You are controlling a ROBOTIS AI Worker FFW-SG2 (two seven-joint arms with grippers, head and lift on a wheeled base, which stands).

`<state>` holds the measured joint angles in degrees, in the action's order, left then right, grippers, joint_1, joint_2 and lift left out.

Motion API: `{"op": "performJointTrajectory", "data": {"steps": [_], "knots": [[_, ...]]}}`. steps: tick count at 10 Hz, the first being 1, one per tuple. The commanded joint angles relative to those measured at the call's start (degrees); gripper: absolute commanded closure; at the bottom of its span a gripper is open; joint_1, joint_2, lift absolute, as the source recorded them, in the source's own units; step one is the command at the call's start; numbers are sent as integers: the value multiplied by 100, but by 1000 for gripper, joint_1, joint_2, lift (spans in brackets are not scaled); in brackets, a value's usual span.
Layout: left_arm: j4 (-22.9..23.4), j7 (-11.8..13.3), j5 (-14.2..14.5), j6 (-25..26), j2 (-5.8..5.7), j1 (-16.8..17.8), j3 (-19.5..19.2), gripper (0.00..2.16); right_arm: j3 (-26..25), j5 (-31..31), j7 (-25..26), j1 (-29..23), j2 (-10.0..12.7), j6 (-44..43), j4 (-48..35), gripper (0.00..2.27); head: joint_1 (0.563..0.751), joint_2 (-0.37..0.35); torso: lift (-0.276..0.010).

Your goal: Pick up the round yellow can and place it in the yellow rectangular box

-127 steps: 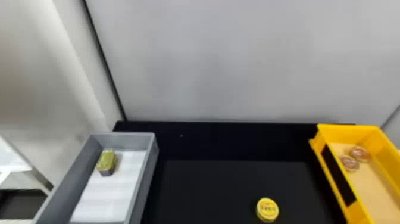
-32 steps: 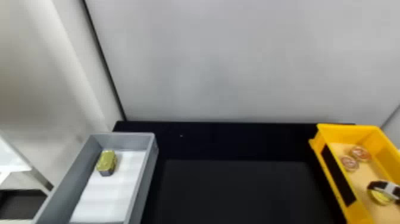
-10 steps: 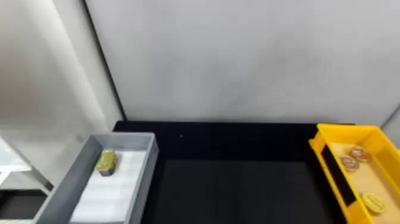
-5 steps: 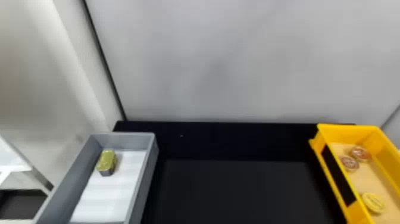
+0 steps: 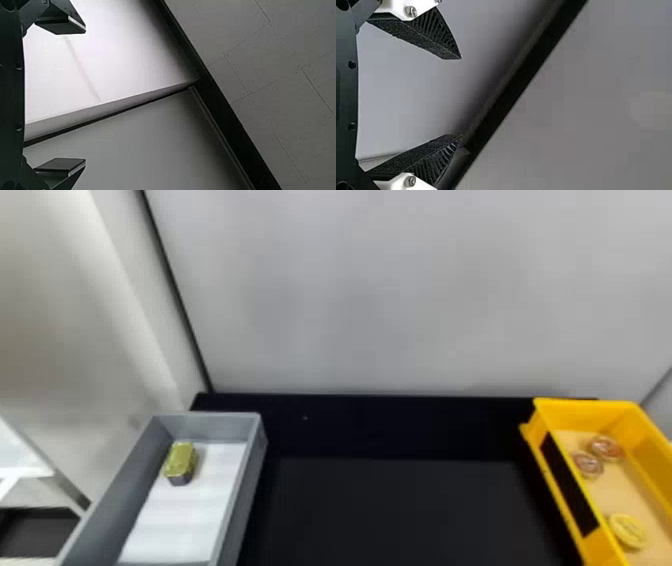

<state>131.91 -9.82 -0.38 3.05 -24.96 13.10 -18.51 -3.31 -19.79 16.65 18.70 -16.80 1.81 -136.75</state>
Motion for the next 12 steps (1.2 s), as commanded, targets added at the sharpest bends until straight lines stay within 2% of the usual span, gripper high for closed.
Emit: {"op": "performJointTrajectory", "data": {"steps": [1,2,4,5,6,7,8,9,10,11,12], "knots": [[-113,-64,3,-182,218,35,163,105,199,-61,32,161,-25,-14,26,91,720,32,-1],[-200,-170,-15,-270,377,17,233,105,261,159,32,196,-60,39,140,91,720,32,-1],[-367,-99,12,-340,1010,8,295,96,401,176,93,125,-52,118,307,90,720,32,-1],[-332,-20,-6,-208,1265,-62,242,76,392,176,120,20,-52,206,254,88,720,32,-1],[-200,191,-32,11,1625,-123,102,64,392,176,146,-50,-34,347,166,88,720,32,-1],[72,490,-463,557,2012,-150,5,47,410,176,207,-156,36,514,61,87,720,32,-1],[169,630,-700,592,2320,-264,-30,44,375,176,269,-296,159,514,8,87,720,32,-1],[318,630,-674,618,2346,-387,-109,42,375,176,278,-323,309,540,8,87,720,32,-1],[327,613,-700,706,2320,-396,-22,42,375,176,287,-367,344,567,8,87,720,32,-1],[309,604,-709,732,2346,-405,66,42,375,176,260,-367,362,575,8,87,720,32,-1],[265,560,-700,618,2461,-422,93,42,401,220,313,-314,291,637,-1,87,720,32,-1]]}}
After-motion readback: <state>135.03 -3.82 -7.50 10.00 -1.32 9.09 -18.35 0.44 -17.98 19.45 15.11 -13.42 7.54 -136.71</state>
